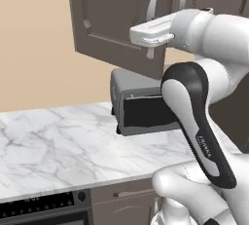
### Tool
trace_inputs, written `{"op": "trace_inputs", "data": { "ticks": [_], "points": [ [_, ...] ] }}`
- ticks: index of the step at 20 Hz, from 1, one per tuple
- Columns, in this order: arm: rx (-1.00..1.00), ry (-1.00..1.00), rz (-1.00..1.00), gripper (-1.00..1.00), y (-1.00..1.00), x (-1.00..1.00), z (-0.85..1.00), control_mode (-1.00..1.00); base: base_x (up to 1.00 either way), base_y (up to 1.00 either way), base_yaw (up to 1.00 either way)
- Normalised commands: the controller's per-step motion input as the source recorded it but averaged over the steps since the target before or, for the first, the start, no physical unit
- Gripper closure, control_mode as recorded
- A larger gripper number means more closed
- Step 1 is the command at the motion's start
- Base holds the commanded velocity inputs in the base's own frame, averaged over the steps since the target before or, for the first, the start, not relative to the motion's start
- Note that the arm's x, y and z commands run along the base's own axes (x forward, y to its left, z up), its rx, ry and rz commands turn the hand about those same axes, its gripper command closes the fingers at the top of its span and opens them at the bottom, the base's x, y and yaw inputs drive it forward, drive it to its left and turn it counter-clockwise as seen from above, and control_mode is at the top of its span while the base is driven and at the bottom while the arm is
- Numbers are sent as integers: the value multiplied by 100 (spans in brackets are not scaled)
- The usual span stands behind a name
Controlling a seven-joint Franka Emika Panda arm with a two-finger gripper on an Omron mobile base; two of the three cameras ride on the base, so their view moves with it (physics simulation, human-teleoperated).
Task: The dining table condiment station is running low on mayonnaise. Refill the condiment station by opening the cabinet and taking the mayonnaise from the cabinet and placing it on the dining table.
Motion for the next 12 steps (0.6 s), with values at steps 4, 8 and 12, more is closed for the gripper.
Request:
{"op": "trace_inputs", "data": {
  "ticks": [4, 8, 12],
  "points": [
    [2, 4, 13, -100, 44, -49, -21, -100, 0, 0, 0],
    [27, 0, 6, -100, -83, -38, 0, -100, 0, 0, 0],
    [37, -1, 3, -100, -100, -64, 0, -100, 0, 0, 0]
  ]
}}
